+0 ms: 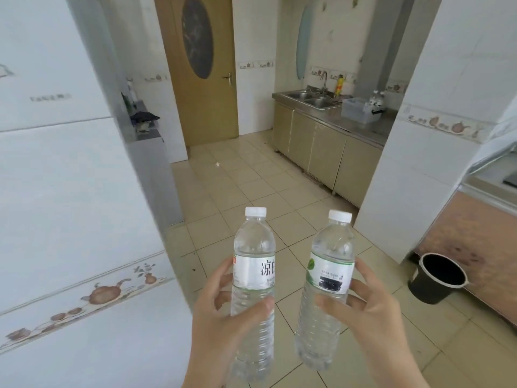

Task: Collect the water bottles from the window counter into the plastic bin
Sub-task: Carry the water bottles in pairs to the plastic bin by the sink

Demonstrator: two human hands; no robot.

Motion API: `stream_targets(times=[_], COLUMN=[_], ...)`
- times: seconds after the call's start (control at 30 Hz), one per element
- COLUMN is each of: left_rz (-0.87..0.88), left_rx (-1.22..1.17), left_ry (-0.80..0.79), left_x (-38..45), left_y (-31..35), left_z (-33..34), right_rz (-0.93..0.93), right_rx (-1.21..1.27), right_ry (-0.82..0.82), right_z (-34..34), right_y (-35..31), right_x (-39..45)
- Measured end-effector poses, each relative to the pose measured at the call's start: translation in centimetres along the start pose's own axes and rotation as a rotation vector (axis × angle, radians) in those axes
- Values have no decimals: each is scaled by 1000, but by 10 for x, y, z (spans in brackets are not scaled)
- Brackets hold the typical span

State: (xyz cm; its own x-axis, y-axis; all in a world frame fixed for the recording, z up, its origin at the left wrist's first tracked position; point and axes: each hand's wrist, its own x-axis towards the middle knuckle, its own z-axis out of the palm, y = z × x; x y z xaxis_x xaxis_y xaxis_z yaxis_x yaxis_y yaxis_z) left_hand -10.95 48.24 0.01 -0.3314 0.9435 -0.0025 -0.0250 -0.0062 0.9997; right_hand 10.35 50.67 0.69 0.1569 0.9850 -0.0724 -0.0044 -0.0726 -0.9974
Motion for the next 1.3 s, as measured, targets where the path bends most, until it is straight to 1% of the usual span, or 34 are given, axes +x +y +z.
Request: stream_targets(times=[0.2, 0.4, 0.53, 0.73, 0.93, 1.17, 1.3], left_rz=[24, 72, 71, 71, 73, 66, 77], left_rx=[-11, -3, -2, -12, -10, 7, 14], left_ry=[-104, -229, -268, -272, -249, -187, -179], left_x=[100, 210, 265, 344, 434, 543, 596], left_y=[-6, 4, 7, -1, -14, -9, -7], left_z=[55, 109, 142, 193, 257, 340, 378], right_rz=[10, 11, 1, 4, 19, 30, 12], right_rx=[2, 3, 12, 28, 27, 12, -3], right_ry=[86, 155, 195, 221, 197, 114, 116], right_z=[-3, 7, 9, 1, -14, -32, -37], right_y=[2, -13, -24, -26, -22, -43, -53], right_x=[93, 190, 241, 331, 446, 588, 657])
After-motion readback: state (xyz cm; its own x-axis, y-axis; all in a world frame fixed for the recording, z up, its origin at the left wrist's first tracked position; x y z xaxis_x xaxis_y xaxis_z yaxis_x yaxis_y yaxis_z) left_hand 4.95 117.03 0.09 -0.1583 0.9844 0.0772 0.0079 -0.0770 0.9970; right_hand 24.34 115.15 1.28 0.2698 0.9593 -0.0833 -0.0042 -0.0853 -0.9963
